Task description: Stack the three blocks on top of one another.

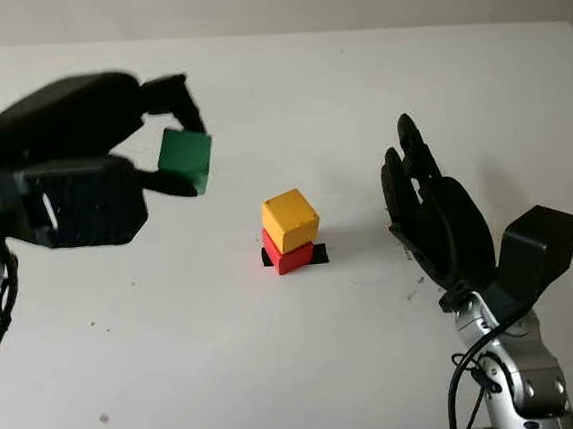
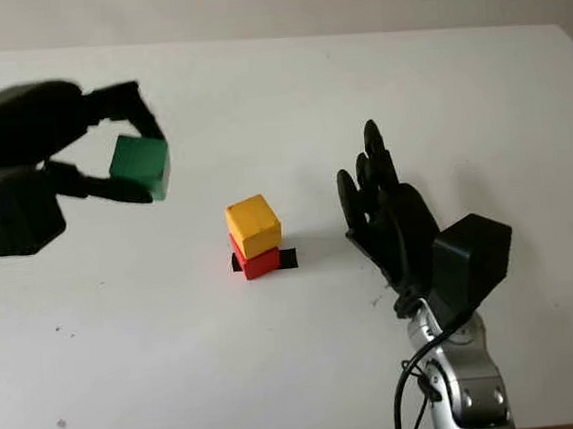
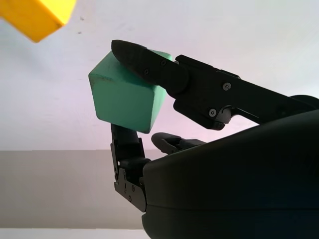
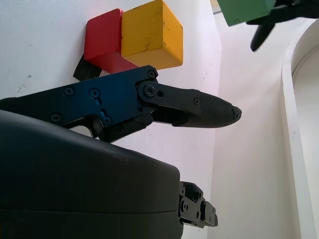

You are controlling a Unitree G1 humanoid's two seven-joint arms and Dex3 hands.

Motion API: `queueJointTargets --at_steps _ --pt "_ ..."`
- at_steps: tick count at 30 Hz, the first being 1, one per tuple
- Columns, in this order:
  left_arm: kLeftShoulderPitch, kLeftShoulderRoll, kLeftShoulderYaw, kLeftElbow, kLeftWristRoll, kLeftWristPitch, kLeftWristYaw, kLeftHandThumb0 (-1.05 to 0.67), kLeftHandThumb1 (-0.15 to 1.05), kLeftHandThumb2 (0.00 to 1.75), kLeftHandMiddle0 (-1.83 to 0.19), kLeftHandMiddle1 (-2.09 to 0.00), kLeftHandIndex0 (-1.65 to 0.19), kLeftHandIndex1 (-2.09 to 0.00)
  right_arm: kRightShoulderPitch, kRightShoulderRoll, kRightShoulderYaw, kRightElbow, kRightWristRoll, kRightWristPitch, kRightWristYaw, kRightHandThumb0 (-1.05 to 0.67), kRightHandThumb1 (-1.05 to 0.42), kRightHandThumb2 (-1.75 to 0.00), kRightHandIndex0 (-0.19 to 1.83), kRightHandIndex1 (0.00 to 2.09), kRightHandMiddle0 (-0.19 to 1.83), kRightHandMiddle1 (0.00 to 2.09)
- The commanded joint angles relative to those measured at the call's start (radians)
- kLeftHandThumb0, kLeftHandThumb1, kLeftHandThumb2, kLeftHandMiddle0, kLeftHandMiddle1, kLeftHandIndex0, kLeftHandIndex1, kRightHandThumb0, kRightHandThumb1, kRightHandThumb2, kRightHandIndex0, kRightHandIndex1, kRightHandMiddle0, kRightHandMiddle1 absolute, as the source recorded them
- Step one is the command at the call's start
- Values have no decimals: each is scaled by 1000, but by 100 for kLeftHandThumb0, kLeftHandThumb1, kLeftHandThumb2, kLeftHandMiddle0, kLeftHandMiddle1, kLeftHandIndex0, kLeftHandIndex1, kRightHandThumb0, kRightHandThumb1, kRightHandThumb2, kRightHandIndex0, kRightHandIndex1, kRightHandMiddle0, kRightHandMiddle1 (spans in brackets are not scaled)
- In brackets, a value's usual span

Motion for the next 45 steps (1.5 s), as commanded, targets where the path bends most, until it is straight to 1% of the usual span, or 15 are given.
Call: queueJointTargets --at_steps 1,3,4,6,11,14,17,22,26,30,35,38,39,45 --pt "-30 -25 -6 7 -19 -2 4 -43 96 5 -46 -6 -51 -134 0 5 5 5 -5 -14 -3 -63 -105 -57 -19 0 -19 0" --pt "-23 -59 1 11 -37 -12 32 -42 95 5 -47 -7 -53 -132 0 11 7 10 -4 -21 -5 -63 -105 -57 -19 0 -19 0" --pt "-13 -92 7 6 -54 8 51 -41 95 5 -47 -7 -54 -132 0 11 9 9 -5 -20 -6 -64 -105 -57 -19 0 -19 0" --pt "2 -133 11 -6 -75 44 76 -38 95 5 -49 -7 -55 -137 1 8 11 6 -6 -12 -6 -65 -105 -58 -19 0 -19 0" --pt "50 -202 -4 -66 -78 156 117 -41 101 7 -47 -5 -48 -141 3 -5 16 -3 -24 4 -10 -66 -105 -58 -19 0 -19 0" --pt "71 -234 -6 -103 -85 231 127 -41 102 6 -45 -5 -48 -151 5 5 12 -2 -18 -6 -9 -64 -105 -59 -19 0 -19 0" --pt "84 -242 -5 -123 -101 267 120 -40 103 6 -44 -4 -46 -157 6 6 14 3 -17 -12 -5 -63 -105 -59 -19 0 -19 0" --pt "89 -230 -10 -111 -145 268 91 -40 104 6 -40 -3 -40 -160 8 10 18 14 -22 -30 -4 -64 -105 -59 -19 0 -19 0" --pt "80 -220 -35 -102 -140 293 77 -40 103 5 -38 -2 -39 -160 12 14 23 17 -30 -44 -7 -63 -105 -59 -19 0 -19 0" --pt "80 -214 -50 -81 -145 253 69 -38 102 5 -38 -3 -38 -160 17 20 22 14 -23 -42 -12 -64 -105 -58 -19 0 -19 0" --pt "57 -191 -83 -79 -119 263 44 -38 103 5 -38 -3 -37 -159 22 21 28 8 -38 -44 -21 -65 -105 -57 -19 0 -19 0" --pt "47 -187 -90 -76 -116 264 31 -38 102 5 -40 -4 -38 -156 23 24 32 4 -40 -35 -25 -67 -105 -55 -19 0 -19 0" --pt "46 -187 -90 -72 -119 259 27 -38 102 5 -40 -5 -39 -155 23 25 32 2 -39 -29 -28 -67 -105 -55 -19 0 -19 0" --pt "29 -179 -103 13 -118 148 12 -40 101 5 -38 -4 -37 -154 25 32 36 8 -40 -33 -36 -67 -105 -55 -19 0 -19 0"
